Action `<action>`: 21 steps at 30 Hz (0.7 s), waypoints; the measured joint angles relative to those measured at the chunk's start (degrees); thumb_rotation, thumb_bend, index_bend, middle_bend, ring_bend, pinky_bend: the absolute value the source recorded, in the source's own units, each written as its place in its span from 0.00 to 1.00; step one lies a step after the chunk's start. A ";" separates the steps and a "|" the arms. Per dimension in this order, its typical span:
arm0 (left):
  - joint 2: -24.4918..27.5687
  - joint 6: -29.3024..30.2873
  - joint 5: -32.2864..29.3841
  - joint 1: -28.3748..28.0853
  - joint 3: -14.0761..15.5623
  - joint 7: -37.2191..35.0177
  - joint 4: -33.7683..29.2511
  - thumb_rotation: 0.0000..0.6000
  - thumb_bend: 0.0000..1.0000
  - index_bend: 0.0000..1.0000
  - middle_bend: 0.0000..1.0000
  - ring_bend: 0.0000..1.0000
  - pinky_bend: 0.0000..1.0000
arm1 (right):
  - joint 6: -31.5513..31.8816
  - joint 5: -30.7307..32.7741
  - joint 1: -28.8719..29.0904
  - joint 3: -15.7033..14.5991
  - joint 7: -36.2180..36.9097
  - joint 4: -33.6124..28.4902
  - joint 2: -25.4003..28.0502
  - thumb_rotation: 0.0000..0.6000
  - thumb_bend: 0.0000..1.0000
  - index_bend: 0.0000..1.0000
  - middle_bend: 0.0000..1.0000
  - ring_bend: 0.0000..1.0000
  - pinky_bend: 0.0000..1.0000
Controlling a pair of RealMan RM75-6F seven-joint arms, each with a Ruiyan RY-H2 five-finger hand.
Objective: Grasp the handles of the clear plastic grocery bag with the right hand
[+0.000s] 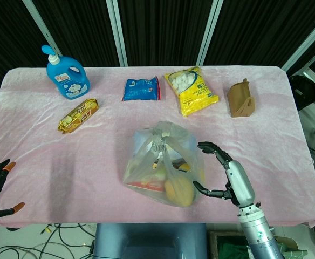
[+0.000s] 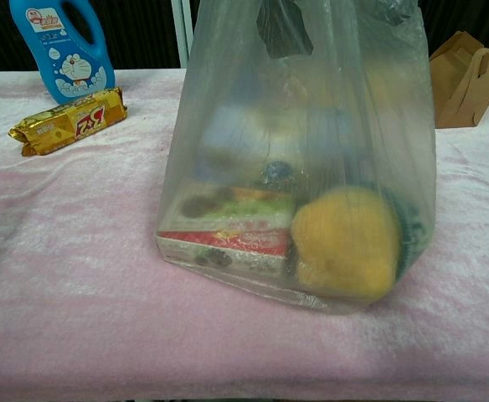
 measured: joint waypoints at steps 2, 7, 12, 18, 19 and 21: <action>-0.04 -0.05 -0.11 -0.01 -0.05 -0.01 -0.02 1.00 0.00 0.00 0.00 0.00 0.00 | 0.34 -0.06 -0.02 0.22 0.16 0.00 -0.05 1.00 0.17 0.22 0.17 0.23 0.20; -0.02 -0.09 -0.20 -0.01 -0.05 0.00 -0.09 1.00 0.00 0.00 0.00 0.00 0.00 | 0.81 0.18 -0.05 0.63 0.56 0.00 0.02 1.00 0.17 0.19 0.17 0.23 0.20; 0.00 0.12 -0.01 0.08 0.00 0.06 -0.19 1.00 0.00 0.00 0.00 0.00 0.00 | 1.08 0.05 -0.10 0.71 0.79 0.00 0.10 1.00 0.17 0.19 0.17 0.23 0.20; -0.22 -0.11 -0.35 0.00 -0.09 0.36 -0.33 1.00 0.00 0.00 0.00 0.00 0.00 | 0.92 -0.25 -0.06 0.34 1.35 0.00 -0.23 1.00 0.17 0.19 0.17 0.23 0.19; -0.23 -0.09 -0.37 0.02 -0.10 0.39 -0.36 1.00 0.00 0.00 0.00 0.00 0.00 | 0.81 -0.08 0.03 0.37 1.39 0.00 -0.27 1.00 0.17 0.19 0.17 0.23 0.19; -0.24 -0.11 -0.46 0.03 -0.10 0.47 -0.40 1.00 0.00 0.00 0.00 0.00 0.00 | 0.70 0.19 0.17 0.44 1.37 0.00 -0.33 1.00 0.17 0.19 0.17 0.23 0.19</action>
